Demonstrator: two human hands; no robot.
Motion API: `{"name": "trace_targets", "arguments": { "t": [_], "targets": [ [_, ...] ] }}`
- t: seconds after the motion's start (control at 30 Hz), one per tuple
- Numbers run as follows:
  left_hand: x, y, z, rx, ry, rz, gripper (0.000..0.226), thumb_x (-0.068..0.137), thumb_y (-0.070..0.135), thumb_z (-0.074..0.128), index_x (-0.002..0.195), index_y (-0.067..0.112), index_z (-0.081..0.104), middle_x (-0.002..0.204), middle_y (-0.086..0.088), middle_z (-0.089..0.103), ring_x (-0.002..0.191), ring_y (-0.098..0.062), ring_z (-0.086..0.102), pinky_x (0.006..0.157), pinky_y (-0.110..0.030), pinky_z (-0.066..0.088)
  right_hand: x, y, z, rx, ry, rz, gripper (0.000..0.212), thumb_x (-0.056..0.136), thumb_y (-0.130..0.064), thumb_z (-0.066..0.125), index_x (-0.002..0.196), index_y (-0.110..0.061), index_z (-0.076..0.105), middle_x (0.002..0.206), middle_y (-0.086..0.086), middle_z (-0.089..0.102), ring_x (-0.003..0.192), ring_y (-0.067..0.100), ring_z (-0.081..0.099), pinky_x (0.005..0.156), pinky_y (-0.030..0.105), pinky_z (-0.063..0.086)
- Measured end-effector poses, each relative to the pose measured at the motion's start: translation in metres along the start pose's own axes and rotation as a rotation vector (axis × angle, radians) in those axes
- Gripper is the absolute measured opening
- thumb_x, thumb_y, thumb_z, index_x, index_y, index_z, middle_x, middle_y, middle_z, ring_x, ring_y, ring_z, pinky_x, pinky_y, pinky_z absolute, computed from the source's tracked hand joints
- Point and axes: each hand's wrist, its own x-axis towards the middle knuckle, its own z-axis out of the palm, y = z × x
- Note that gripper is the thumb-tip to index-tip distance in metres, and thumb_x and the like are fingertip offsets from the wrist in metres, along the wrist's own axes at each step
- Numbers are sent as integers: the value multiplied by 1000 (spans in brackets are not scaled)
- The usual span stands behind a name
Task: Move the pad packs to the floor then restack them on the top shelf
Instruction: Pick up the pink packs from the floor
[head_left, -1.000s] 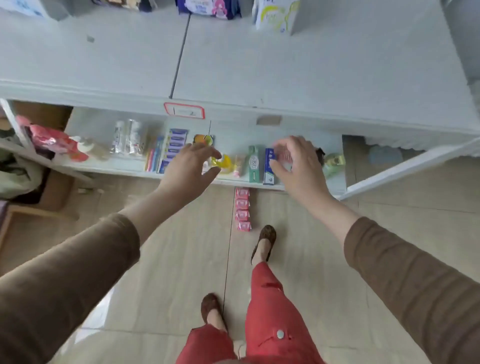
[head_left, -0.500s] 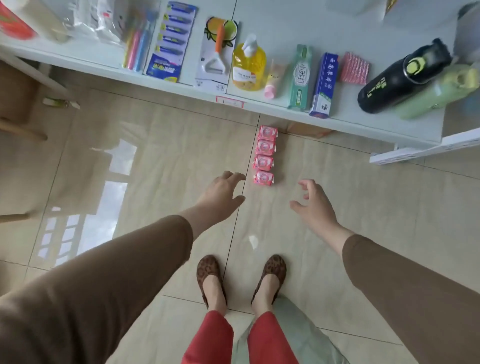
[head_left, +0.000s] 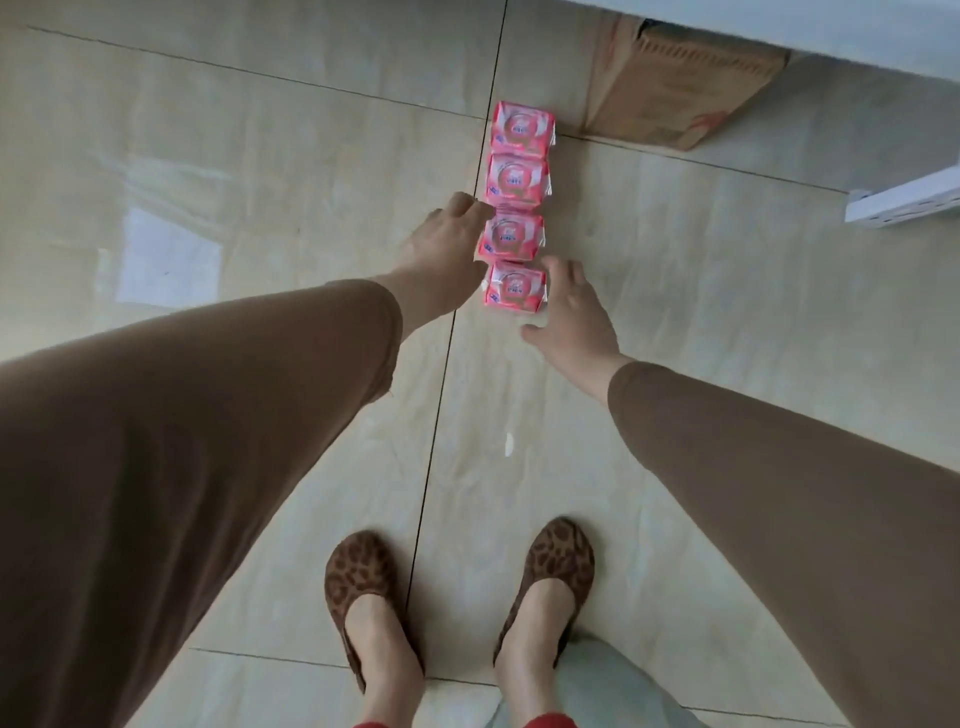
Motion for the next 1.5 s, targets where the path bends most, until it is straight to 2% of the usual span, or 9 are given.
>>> {"name": "trace_targets", "arguments": {
  "t": [0.23,0.43,0.57,0.67,0.87,1.03,1.27,1.43,1.5],
  "targets": [
    [38,6,35,115,32,-4,64,87,29,69,143,28,39,134,-9,38,116,-31,47,85,-45,52,22,6,41,-104,176,-1,51,83,-26,71,128,-13,51,124,7,45,113,27,51,65,31,45],
    [43,15,60,-36,18,-200,71,77,29,77,136,24,37,126,-12,37,101,-37,55,77,-41,50,-3,28,52,-63,43,93,36,86,-17,61,120,-11,50,127,7,50,108,32,57,68,32,38],
    [43,27,58,-85,-14,-272,67,78,15,74,134,22,37,123,-12,39,95,-38,61,67,-36,44,-30,22,51,107,-118,120,77,79,-25,76,142,-16,33,145,4,34,113,32,57,77,32,44],
    [46,26,59,-110,-42,-268,67,78,17,76,132,21,37,124,-11,38,94,-34,60,69,-34,45,-27,10,55,211,-27,169,92,75,-35,81,146,-16,26,144,5,34,108,32,61,80,33,48],
    [51,16,67,-193,-33,-276,70,75,32,79,129,19,36,113,-4,33,79,-25,50,70,-29,43,-9,-2,70,237,138,196,64,81,-27,72,136,-15,41,127,6,48,99,33,64,74,37,52],
    [39,13,66,-187,-13,-306,64,79,12,74,130,18,38,120,-9,48,88,-26,55,70,-33,47,-26,17,63,173,41,112,51,82,-25,71,127,-18,48,115,5,53,98,30,62,73,36,52],
    [-87,43,-28,-339,9,-292,66,74,38,82,129,24,48,114,-5,50,92,-26,58,80,-35,50,-127,3,-51,432,33,73,60,80,-27,73,134,-31,49,114,-6,52,98,11,56,80,21,43],
    [-178,123,-182,-478,49,-225,79,64,51,86,131,31,51,110,5,51,101,-20,59,89,-33,48,-202,-78,-227,549,57,76,60,70,-47,76,117,-31,42,103,-20,58,87,-2,59,71,19,47],
    [-208,167,-259,-499,90,-188,84,59,56,86,131,31,51,110,4,55,97,-19,61,88,-38,52,-232,-113,-310,593,80,43,52,69,-45,74,111,-30,47,99,-17,62,88,0,61,76,30,52]
  ]
}}
